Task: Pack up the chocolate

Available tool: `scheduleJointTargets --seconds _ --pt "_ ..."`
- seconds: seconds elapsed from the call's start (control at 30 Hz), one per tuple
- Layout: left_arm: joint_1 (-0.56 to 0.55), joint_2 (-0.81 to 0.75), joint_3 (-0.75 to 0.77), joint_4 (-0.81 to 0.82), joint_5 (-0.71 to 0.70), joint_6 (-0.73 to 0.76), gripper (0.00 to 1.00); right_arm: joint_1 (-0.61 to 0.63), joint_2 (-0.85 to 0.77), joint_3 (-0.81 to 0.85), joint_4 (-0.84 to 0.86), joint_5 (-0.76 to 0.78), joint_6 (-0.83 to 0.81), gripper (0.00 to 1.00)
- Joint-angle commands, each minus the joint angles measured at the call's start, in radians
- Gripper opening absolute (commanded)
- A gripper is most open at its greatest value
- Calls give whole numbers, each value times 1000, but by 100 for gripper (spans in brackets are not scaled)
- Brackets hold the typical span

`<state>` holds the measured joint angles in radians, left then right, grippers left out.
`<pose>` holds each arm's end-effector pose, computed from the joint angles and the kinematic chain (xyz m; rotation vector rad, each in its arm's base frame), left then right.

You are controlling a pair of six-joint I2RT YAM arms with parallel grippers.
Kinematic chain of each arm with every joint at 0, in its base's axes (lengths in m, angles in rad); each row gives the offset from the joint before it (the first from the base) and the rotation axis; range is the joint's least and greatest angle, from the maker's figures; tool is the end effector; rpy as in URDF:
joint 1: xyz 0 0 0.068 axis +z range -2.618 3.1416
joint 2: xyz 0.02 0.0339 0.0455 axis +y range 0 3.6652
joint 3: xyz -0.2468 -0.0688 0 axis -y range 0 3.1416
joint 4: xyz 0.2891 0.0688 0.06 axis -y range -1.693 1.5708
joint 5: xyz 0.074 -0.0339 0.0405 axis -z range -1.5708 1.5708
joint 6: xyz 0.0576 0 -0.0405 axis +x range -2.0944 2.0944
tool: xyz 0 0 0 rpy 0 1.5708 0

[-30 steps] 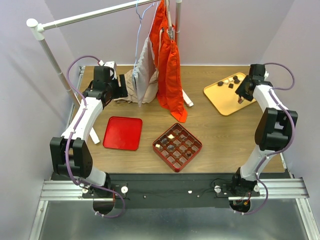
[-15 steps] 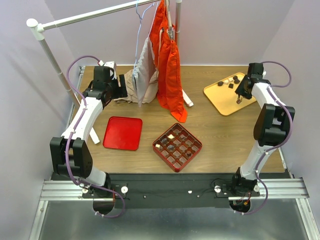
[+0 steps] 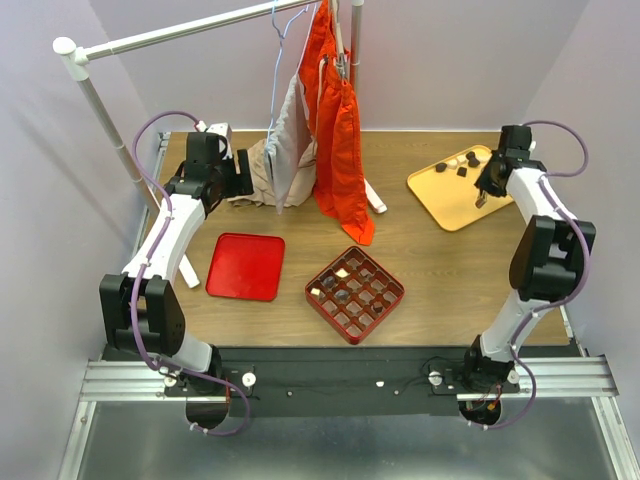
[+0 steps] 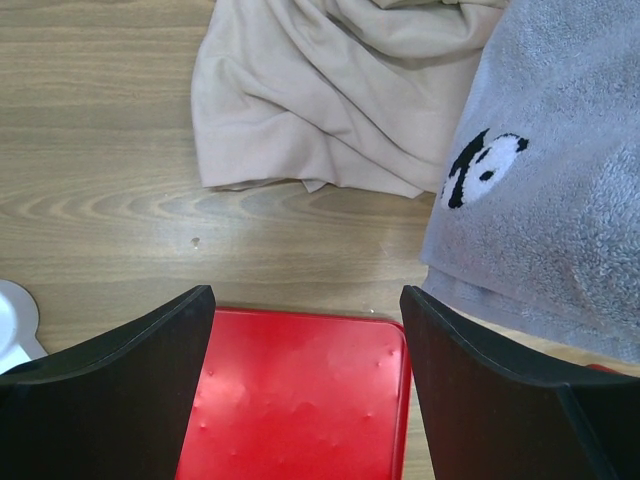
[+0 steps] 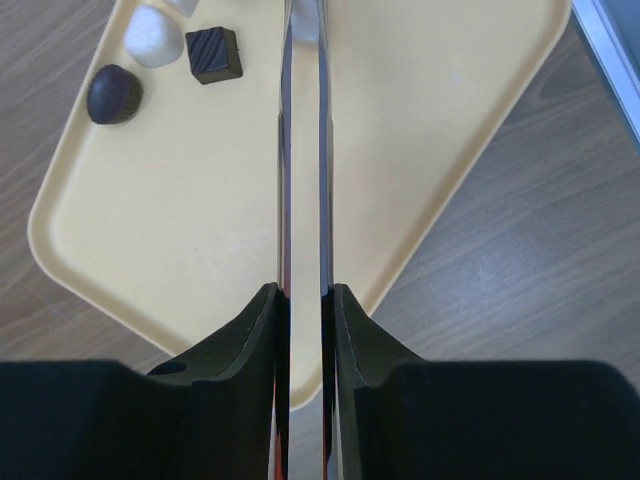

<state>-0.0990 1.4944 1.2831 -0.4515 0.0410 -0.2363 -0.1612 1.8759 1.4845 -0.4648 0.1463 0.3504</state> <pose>0.3979 -0.0419 0.2767 -0.1314 2.2389 -0.2280 0.4627 -0.0837 0.1951 0.6752 2.3206 -0.0911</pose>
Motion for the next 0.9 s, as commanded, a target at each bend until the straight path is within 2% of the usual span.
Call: scheduleJointTargets --seconds 0.0,0.13,0.37,0.63,0.87 --pt "5 -11 12 2 -1 11 85 -4 -147 -47 -17 -19 32 9" --pt "5 -19 10 -4 -9 12 84 -4 -280 -137 -24 -56 50 6" --pt "7 -17 9 4 0 0 85 9 -486 -282 -101 -310 67 4" --pt "7 -14 36 -7 -29 2 85 129 -690 -423 -264 -379 32 4" --pt "7 -5 48 -13 -33 -4 84 264 -799 -395 -471 -456 5 4"
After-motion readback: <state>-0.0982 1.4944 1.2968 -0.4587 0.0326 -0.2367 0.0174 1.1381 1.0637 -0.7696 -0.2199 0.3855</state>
